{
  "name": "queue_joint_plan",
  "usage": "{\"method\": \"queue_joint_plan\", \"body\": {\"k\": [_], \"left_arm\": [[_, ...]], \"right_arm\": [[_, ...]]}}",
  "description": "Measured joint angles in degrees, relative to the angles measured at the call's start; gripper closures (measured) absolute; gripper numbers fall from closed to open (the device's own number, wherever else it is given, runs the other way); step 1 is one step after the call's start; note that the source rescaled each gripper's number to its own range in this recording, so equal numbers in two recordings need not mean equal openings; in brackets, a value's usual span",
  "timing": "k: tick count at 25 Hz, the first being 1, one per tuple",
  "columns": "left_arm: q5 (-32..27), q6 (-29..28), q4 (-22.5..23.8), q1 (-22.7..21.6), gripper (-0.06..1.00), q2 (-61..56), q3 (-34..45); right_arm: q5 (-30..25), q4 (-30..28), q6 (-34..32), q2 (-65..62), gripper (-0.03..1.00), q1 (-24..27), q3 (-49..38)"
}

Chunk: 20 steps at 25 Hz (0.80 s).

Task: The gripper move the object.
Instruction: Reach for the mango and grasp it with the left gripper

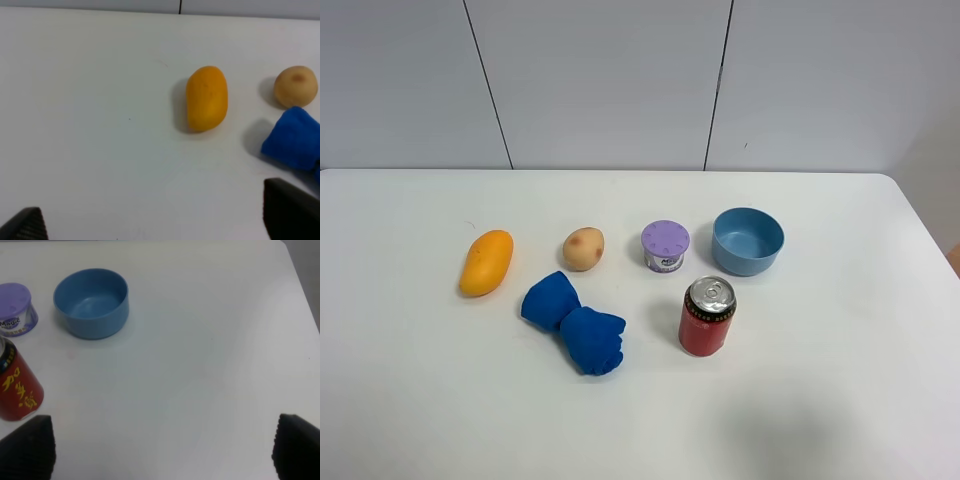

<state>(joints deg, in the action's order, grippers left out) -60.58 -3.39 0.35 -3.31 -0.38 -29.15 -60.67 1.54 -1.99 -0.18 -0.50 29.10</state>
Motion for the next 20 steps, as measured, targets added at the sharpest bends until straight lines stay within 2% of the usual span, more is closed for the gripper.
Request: {"method": "queue_joint_plan", "body": {"k": [20], "left_arm": [[0.0,0.0,0.0,0.0,-0.06,0.0,0.0]], "right_arm": [[0.0,0.0,0.0,0.0,-0.03,0.0,0.0]]}}
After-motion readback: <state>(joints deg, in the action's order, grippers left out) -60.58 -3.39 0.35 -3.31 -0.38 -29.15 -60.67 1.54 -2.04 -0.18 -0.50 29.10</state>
